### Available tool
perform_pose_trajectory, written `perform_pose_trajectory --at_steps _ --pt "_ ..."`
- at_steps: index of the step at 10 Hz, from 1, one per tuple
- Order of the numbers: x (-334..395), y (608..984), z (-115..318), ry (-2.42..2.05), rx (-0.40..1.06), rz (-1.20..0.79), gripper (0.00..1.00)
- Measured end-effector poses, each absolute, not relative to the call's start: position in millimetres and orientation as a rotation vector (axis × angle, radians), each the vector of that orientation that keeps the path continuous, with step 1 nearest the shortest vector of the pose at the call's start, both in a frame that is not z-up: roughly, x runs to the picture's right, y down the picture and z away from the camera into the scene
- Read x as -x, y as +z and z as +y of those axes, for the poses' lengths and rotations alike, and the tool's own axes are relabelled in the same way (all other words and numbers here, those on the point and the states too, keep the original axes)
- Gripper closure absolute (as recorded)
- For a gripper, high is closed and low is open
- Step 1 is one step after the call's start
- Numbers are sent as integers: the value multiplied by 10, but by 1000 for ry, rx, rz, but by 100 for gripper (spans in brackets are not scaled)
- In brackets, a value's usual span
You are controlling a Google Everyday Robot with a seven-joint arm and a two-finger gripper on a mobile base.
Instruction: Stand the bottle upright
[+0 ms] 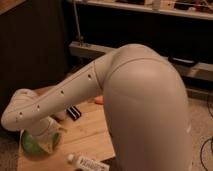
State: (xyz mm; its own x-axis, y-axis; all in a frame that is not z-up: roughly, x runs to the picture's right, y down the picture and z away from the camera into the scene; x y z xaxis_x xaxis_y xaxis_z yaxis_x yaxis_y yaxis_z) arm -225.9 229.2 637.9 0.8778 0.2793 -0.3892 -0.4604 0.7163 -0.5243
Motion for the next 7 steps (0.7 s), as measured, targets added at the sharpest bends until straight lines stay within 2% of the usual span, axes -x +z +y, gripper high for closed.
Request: perform_pose_trajectory --at_steps 7 --pt "1916 6702 2707 452 732 369 35"
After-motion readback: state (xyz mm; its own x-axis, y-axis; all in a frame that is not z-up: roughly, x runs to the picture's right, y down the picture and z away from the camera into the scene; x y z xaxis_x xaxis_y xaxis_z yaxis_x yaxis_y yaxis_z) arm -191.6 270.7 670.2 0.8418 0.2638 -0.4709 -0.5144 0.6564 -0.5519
